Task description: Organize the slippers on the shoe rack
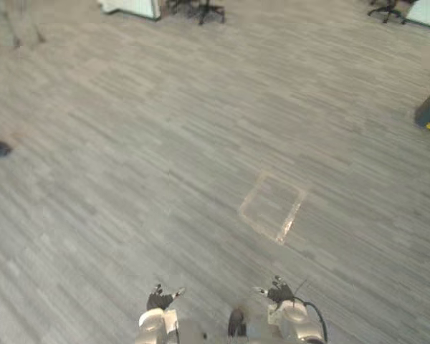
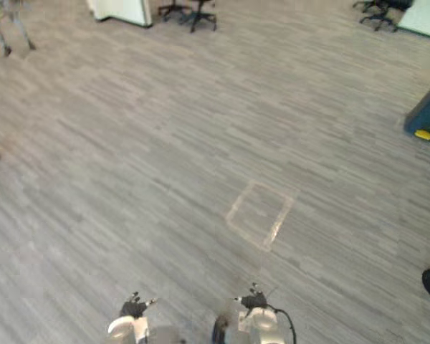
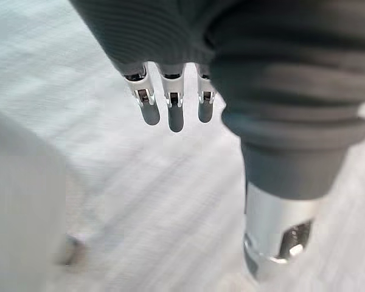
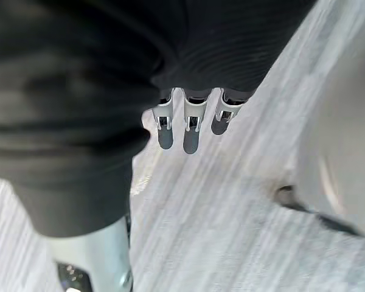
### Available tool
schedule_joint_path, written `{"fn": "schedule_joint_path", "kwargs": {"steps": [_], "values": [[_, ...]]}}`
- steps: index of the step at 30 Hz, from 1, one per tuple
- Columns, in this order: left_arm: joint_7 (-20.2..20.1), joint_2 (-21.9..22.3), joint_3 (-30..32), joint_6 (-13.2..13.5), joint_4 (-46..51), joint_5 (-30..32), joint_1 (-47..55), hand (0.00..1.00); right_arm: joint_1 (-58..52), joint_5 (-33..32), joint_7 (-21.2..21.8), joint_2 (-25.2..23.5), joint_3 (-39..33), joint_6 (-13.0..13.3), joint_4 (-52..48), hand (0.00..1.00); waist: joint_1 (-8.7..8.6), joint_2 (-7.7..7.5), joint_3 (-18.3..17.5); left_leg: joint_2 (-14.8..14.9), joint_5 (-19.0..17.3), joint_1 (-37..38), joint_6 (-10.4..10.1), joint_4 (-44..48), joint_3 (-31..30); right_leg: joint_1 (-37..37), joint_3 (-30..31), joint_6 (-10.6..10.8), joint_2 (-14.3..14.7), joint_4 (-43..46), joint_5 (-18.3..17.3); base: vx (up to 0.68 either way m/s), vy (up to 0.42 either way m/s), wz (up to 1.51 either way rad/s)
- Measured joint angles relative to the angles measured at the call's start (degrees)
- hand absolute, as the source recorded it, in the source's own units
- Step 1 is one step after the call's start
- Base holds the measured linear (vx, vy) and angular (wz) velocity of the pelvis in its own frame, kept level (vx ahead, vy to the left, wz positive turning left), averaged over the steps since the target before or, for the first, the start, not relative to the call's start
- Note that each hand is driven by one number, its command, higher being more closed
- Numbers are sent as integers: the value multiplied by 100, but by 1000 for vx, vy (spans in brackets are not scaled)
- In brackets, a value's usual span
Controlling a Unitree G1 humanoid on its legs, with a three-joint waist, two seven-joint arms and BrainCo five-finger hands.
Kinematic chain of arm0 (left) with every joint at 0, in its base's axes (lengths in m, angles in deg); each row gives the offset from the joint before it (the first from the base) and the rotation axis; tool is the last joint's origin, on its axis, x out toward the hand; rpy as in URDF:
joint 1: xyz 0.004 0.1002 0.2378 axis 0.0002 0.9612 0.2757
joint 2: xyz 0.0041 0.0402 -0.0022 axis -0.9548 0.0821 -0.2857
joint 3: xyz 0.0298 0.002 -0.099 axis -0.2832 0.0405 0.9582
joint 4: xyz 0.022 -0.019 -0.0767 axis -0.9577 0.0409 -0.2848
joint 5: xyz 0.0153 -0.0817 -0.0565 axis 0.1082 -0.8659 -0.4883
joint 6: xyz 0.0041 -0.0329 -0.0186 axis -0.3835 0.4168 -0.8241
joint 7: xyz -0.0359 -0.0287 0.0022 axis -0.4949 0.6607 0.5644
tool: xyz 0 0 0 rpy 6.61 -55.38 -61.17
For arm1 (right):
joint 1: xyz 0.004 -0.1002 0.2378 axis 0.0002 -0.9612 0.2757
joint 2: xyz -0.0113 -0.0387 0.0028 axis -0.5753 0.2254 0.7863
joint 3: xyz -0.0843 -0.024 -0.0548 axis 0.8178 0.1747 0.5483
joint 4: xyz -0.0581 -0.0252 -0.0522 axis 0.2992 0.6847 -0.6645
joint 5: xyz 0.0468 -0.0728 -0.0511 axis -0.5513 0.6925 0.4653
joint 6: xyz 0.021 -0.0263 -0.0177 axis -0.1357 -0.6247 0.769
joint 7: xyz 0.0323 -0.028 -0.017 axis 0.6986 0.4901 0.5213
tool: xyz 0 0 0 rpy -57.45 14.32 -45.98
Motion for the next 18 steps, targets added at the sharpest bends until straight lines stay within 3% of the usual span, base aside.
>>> {"fn": "schedule_joint_path", "kwargs": {"steps": [2,3,4,5,6,7,8,10,11,12,13,14,16,18], "values": [[-3,-35,90,28,156,-45,98,0,15,-28,-33,5,2,-7,-23,0,116,-105,16,29,-409,-733,89,-1128,103,524,445,241,-228,-349,-169,576,181,-101],[0,-35,104,39,177,-62,98,0,17,-31,-38,7,-2,-7,-26,0,124,-103,22,20,-422,-821,70,-1405,83,603,513,286,-274,-369,-217,527,222,-88],[-2,28,139,82,228,-80,101,0,11,-34,-51,2,-14,-10,-26,0,157,-108,24,-45,-367,-1000,10,-2396,-58,816,704,420,-461,-420,-394,555,314,-77],[2,60,144,125,227,-94,118,0,3,-34,-51,3,-11,-8,-26,0,192,-82,9,-119,-42,-963,-83,-3584,-253,975,915,566,-592,-427,-617,555,314,-79],[3,66,153,135,225,-123,130,0,0,-34,-51,5,-9,-8,-23,0,204,-56,-11,-98,254,-992,-169,-3771,-325,1015,984,615,-612,-414,-693,677,454,-72],[4,29,175,147,221,-117,120,0,28,-29,-9,28,125,-31,18,0,236,-172,-104,-275,305,-983,-31,-3456,-126,1099,1252,654,-838,-270,-864,455,317,-38],[4,14,176,144,224,-106,118,0,32,-24,-10,13,120,-27,2,0,229,-211,-125,-301,233,-981,12,-3429,-87,1044,1289,616,-890,-198,-837,799,527,-51],[11,-39,194,140,222,-122,151,0,14,-11,-21,5,48,-7,-41,0,228,-347,-202,-342,-142,-857,172,-3299,226,730,1580,827,-1063,464,-626,582,347,-50],[14,-52,193,132,205,-116,147,0,11,1,-19,6,45,-6,-45,0,234,-360,-205,-335,-315,-660,306,-3213,408,580,1695,1075,-1107,1029,-491,446,265,-86],[15,-89,191,114,76,-110,133,0,-3,32,-15,22,41,-4,-37,0,234,-366,-185,-338,-580,-213,427,-3234,698,133,1760,1519,-1145,2339,-223,507,303,-111],[16,-107,191,93,-33,-103,109,0,-19,105,-7,28,31,-3,-32,0,228,-349,-153,-354,-708,155,458,-3324,866,-236,1715,1682,-1158,3306,-131,475,286,-104],[16,-108,184,79,-98,-104,102,0,-48,150,-5,32,16,0,-33,0,213,-314,-128,-373,-754,403,474,-3429,919,-461,1571,1661,-1163,3823,-142,420,254,-82],[13,-115,95,38,-230,-102,62,0,-187,187,14,12,0,-1,-120,0,71,-257,-136,-403,-763,1241,467,-4096,1039,-1379,621,1327,-1185,4702,-353,434,216,-53],[11,-140,68,7,-261,-104,4,0,-145,194,17,24,-12,50,-153,0,10,-276,-133,-400,-759,1656,460,-4523,1185,-1796,-75,1149,-1220,4437,-477,348,96,-27]]}}
